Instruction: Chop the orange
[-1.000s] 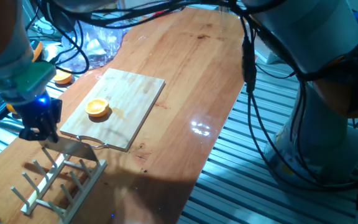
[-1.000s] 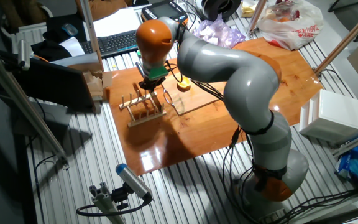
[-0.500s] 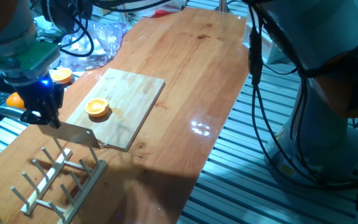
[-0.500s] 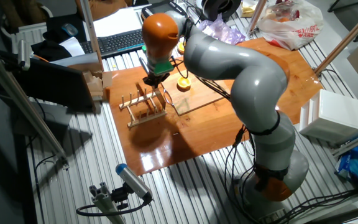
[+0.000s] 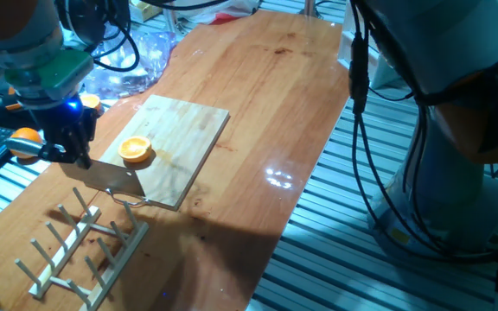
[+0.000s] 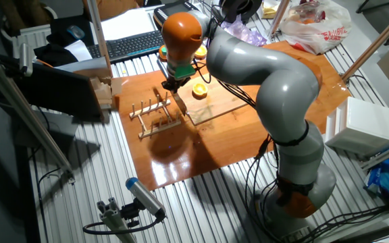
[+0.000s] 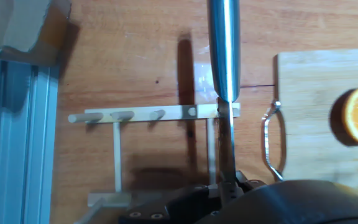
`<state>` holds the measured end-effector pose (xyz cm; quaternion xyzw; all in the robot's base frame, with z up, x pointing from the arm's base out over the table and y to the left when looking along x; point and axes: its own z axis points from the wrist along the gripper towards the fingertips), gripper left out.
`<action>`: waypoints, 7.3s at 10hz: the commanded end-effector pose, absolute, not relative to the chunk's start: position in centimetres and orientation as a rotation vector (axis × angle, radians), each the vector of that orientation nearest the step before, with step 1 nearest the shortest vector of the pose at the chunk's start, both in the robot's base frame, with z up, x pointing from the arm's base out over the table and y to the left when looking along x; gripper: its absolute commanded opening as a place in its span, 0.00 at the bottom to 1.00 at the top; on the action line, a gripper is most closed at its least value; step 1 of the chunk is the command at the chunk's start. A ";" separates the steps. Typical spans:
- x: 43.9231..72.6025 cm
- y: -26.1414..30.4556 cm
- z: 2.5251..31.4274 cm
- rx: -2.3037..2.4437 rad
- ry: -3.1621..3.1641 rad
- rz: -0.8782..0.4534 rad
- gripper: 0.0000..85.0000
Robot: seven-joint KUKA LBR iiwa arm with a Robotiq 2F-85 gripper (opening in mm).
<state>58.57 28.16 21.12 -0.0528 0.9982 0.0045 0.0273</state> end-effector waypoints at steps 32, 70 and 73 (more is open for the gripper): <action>59.6 23.2 18.5 -0.360 2.982 0.031 0.00; 67.2 12.8 15.1 -0.379 3.066 -0.010 0.00; 67.2 12.8 14.8 -0.386 3.063 -0.001 0.00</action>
